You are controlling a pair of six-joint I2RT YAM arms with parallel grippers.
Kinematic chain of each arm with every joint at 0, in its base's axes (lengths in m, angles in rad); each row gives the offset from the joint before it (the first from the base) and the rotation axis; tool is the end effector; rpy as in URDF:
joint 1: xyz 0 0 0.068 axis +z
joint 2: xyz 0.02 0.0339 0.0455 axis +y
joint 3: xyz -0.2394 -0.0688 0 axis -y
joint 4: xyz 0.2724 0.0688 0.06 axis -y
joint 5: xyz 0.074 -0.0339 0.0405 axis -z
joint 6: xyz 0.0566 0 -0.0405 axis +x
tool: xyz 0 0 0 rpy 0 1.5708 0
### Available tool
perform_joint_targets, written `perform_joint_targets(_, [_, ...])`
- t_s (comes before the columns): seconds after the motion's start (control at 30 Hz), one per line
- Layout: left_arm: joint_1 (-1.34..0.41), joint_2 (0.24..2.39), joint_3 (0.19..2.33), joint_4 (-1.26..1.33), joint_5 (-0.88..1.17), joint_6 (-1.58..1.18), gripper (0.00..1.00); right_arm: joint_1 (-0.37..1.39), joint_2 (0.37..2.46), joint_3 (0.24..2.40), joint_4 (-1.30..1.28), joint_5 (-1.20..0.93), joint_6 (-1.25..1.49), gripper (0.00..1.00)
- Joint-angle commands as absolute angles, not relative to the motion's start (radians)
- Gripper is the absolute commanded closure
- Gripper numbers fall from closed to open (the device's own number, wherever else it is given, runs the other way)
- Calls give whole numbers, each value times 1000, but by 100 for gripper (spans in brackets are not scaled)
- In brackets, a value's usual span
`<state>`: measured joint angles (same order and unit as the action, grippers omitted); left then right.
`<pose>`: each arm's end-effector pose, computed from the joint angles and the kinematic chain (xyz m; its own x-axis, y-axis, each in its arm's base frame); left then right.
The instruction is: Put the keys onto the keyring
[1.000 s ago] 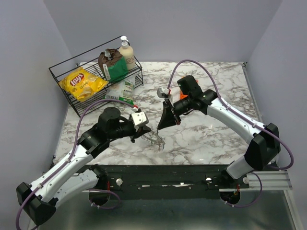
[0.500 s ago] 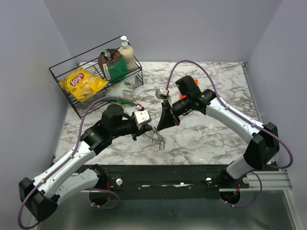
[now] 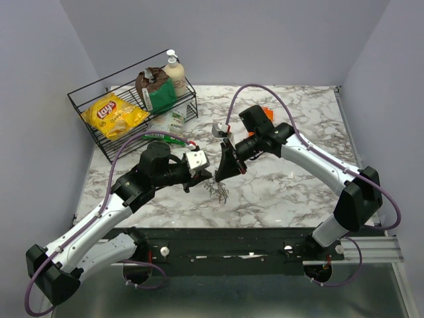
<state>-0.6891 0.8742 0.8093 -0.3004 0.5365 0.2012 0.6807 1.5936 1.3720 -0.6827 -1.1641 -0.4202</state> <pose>0.1797 -0.1855 0.2955 -0.0873 0.2945 -0.9517 0.9516 0.3072 0.0078 0.2501 0.2695 0.2757 -0.2761 -0.4313 -0.8589 -0.8793 -0.2474 0.4069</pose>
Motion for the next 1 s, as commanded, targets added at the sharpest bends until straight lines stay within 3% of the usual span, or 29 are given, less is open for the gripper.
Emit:
perform_joint_targets(0.0, [-693,865,836,-262,586,193,100,687,1586,1397,-680,-1149,-422,100])
perform_joint_targets(0.97, [-693,810,781,-279,589,164,100,689,1557,1355,-583,-1111,-359,100])
